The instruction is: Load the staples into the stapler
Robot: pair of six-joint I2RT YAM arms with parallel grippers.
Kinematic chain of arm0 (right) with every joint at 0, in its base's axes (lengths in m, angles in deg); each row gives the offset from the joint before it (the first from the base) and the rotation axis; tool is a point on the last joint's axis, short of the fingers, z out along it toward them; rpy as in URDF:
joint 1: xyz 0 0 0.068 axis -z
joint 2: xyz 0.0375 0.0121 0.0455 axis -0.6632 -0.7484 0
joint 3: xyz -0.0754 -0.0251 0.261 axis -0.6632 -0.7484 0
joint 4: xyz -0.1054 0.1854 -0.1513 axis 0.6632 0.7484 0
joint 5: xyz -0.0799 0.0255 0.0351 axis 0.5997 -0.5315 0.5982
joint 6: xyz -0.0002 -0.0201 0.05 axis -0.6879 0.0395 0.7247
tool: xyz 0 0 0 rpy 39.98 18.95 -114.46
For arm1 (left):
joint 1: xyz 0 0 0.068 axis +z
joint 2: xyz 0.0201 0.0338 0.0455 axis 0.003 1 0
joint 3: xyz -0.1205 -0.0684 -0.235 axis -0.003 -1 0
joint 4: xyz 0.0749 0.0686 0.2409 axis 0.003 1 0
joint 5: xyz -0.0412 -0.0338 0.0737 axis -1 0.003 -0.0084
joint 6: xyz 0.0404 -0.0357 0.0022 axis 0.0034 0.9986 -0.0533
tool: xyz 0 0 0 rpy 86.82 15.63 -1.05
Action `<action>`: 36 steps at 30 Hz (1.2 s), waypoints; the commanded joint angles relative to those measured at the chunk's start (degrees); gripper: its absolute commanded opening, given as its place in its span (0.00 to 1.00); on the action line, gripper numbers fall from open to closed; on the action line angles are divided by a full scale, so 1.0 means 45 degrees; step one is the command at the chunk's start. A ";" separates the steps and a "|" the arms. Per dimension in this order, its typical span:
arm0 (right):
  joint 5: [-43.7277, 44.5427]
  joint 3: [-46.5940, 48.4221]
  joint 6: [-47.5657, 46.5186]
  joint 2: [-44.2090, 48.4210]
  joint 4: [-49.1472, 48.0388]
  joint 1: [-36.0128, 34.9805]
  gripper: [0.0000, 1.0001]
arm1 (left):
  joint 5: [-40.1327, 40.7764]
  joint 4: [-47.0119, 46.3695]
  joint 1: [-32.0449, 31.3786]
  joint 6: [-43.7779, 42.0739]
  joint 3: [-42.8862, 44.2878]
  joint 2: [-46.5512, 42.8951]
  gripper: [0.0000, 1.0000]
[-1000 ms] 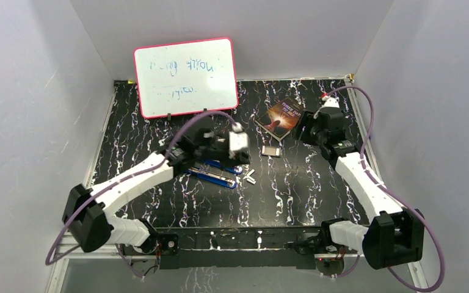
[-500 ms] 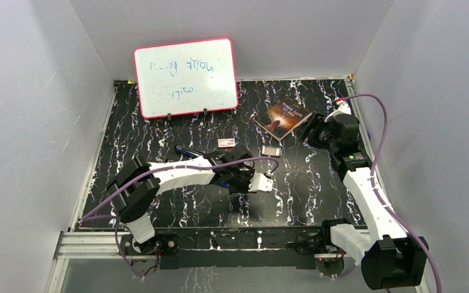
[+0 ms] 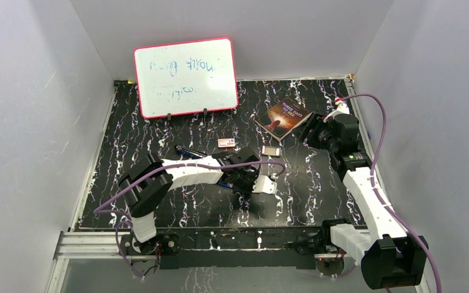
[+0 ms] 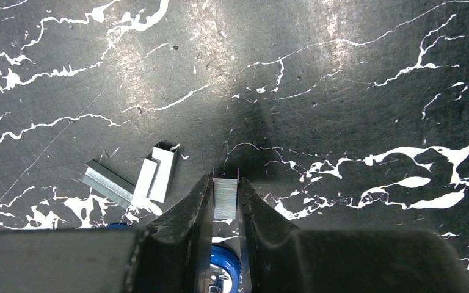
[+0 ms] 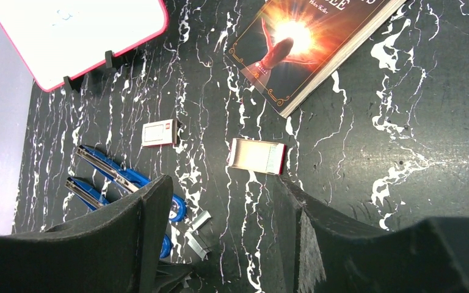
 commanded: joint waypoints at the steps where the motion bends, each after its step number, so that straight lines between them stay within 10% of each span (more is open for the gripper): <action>1: -0.0303 -0.0043 0.0017 0.0000 -0.0624 0.0078 0.69 | 0.0123 0.0089 -0.0095 -0.0329 0.0209 0.0000 0.04; 23: -0.0487 -0.0195 -0.0373 0.0344 -0.0844 0.0069 0.70 | -0.0182 0.0141 -0.0173 -0.0073 -0.0059 -0.0832 0.33; 36: -0.3425 -0.0923 -0.1057 -0.0283 -0.2568 0.0065 0.71 | 0.1000 -0.4347 0.2327 0.6055 -0.1190 -0.5117 0.61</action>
